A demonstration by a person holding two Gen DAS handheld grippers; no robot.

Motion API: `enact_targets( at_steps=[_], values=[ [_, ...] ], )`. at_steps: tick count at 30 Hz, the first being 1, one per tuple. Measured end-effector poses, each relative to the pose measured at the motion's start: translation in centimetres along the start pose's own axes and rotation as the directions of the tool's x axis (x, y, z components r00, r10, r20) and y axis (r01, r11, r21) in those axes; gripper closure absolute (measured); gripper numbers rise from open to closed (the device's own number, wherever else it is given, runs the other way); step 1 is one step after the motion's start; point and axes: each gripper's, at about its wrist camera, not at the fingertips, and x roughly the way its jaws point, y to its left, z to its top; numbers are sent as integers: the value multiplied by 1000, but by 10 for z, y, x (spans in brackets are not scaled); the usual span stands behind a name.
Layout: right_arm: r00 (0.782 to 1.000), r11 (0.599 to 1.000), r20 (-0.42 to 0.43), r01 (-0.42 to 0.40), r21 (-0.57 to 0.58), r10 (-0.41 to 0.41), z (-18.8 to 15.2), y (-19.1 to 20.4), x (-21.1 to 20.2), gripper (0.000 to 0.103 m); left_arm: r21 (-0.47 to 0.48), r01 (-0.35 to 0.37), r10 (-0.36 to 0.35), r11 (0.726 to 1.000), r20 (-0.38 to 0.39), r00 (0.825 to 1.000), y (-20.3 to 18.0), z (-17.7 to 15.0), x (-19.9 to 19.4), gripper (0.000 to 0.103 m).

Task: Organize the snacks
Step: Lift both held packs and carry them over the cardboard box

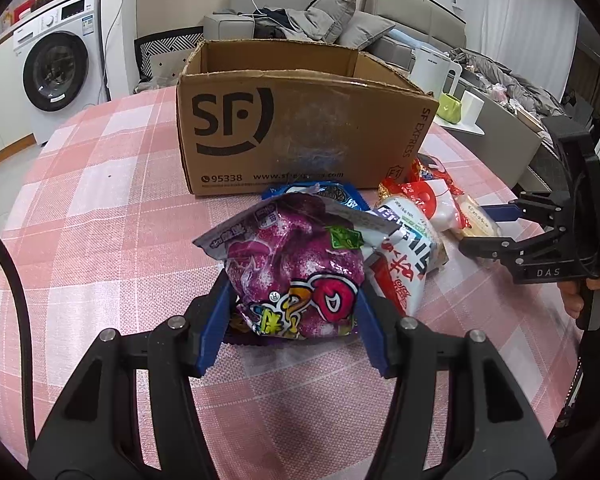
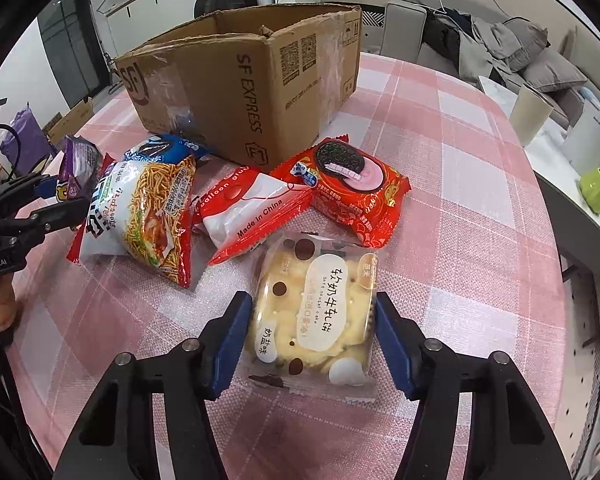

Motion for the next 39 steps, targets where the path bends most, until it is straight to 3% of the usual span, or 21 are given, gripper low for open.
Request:
enact_targets(
  at_steps=[26,39],
  values=[
    [999,999,41,-19,-44,20,-6,-13,-32,43,5,-34,33,999,70,997,-3,6,-31,48],
    [985,999,167,-40,20,36,-2,-30,-70,43,-1,-59,59,998,119,991,-9,8,-55,48]
  ],
)
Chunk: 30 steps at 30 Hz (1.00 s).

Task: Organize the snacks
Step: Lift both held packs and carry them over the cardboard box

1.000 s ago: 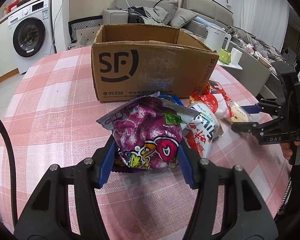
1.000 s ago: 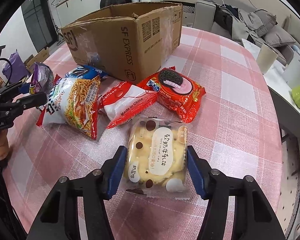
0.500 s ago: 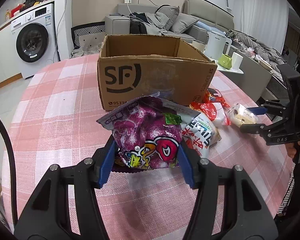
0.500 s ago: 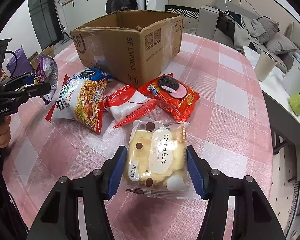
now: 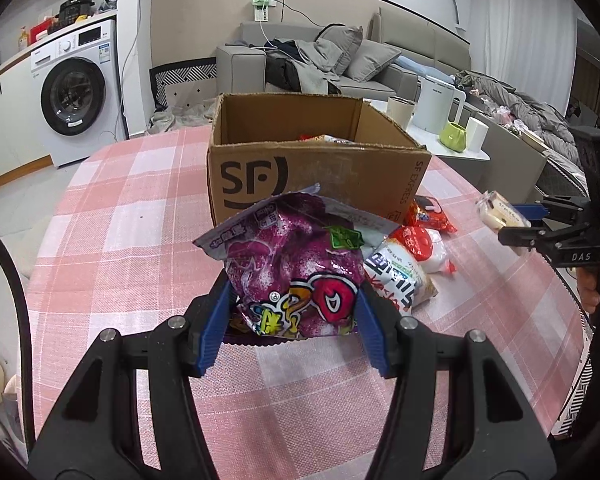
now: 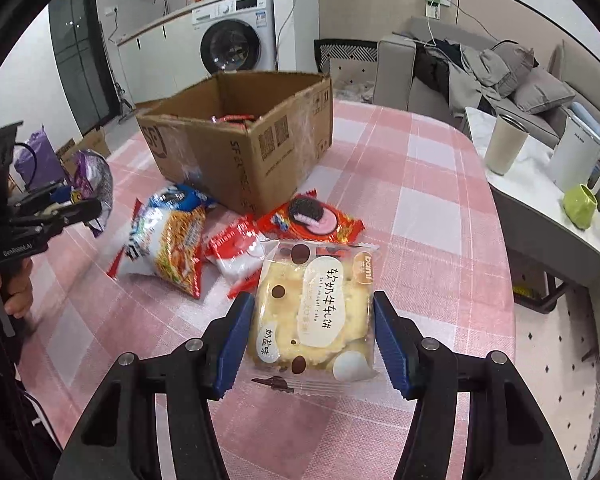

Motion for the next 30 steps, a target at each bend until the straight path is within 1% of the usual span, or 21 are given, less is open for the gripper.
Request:
enact_targets(
  at_steps=[9,19,30],
  values=[
    [995,998,87,-47,51,42,10,2,-17,43,-3,-26,26,1000,29,999,-3,9,-9,48],
    [987,995,142,-80,63,70,27,17,-16,43,-18,-48,49,999,64,997,-3,25,-19,48],
    [975,992,203,-107,65,92,52,29,-17,43,5,-63,62,998,98,993,-14,56,-19,48]
  ],
)
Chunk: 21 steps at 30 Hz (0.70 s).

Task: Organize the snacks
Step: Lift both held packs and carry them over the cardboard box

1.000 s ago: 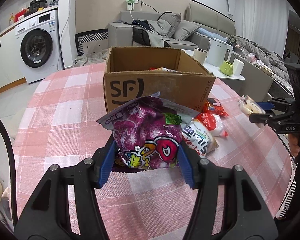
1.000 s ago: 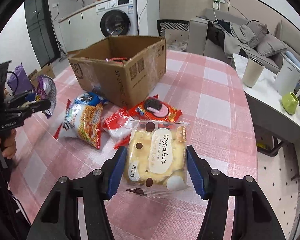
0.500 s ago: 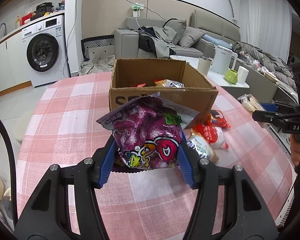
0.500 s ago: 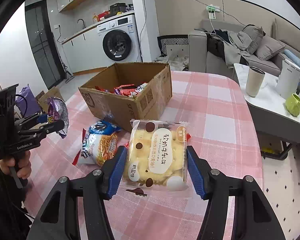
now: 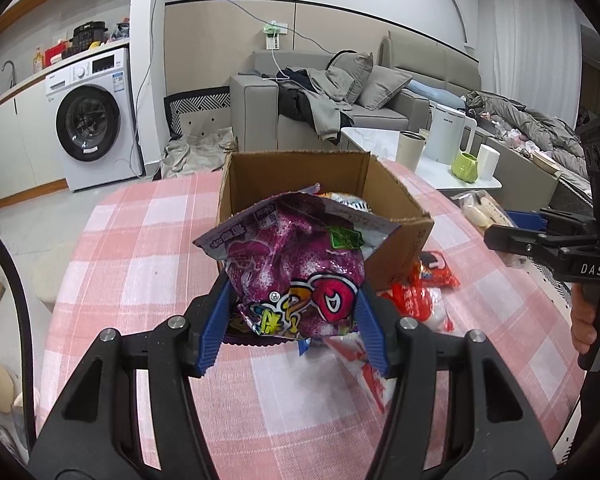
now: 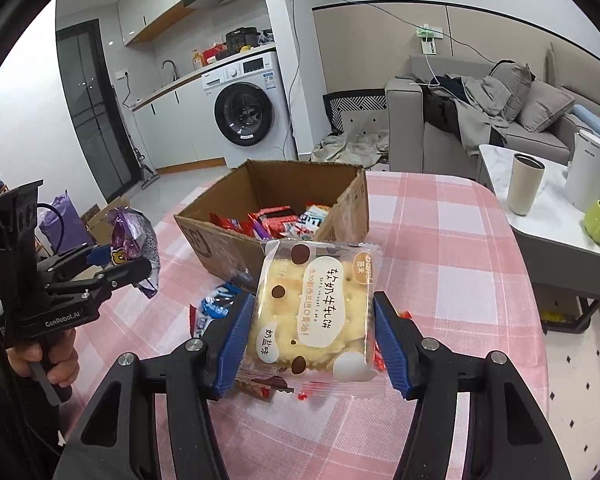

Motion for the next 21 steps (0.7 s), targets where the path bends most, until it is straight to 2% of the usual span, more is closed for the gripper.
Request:
enact_targets(
  at_steps=[8,21],
  values=[
    [1000,1000,22,-16,-3,16,20,11,7,43,34,-3,2,999,20,1000,-4,23,6,48],
    [998,999,42,-40,7,40,49,19,30,43,37,-6,5,999,21,1000,-1,60,32,48]
  ],
)
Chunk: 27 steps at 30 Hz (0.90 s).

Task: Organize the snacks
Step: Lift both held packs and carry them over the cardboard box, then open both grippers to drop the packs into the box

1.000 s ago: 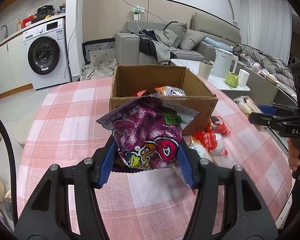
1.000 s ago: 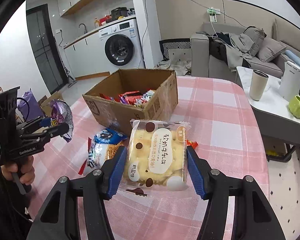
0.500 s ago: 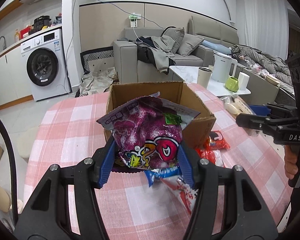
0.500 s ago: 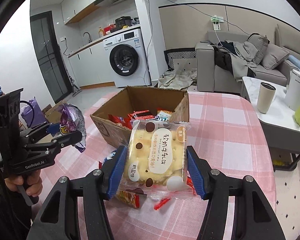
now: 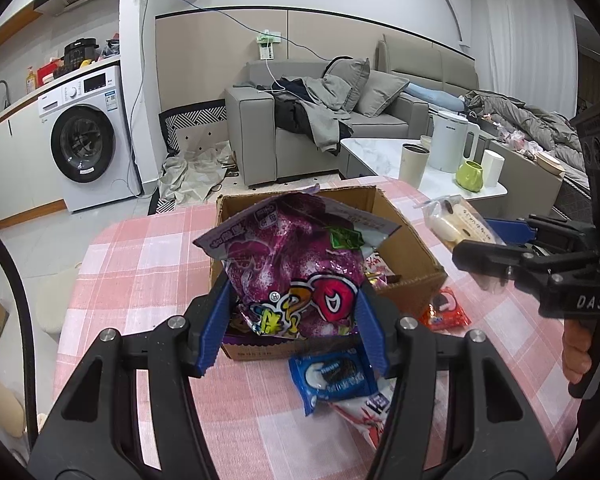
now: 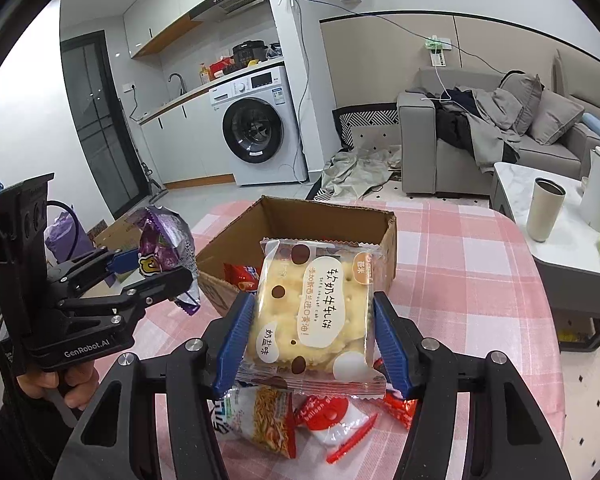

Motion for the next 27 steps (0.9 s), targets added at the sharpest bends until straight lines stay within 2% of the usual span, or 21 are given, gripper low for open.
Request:
enact_targets(
  at_steps=[11,27],
  values=[
    [1000,1000,17,-14,10,14,11,5,26,43,-15,-10,10,1000,-8,1000,10,20,40,48],
    [1000,999,20,-24,33,23,13,1,54,43,-31,-36,34,999,-39,999,22,25,94,48]
  ],
)
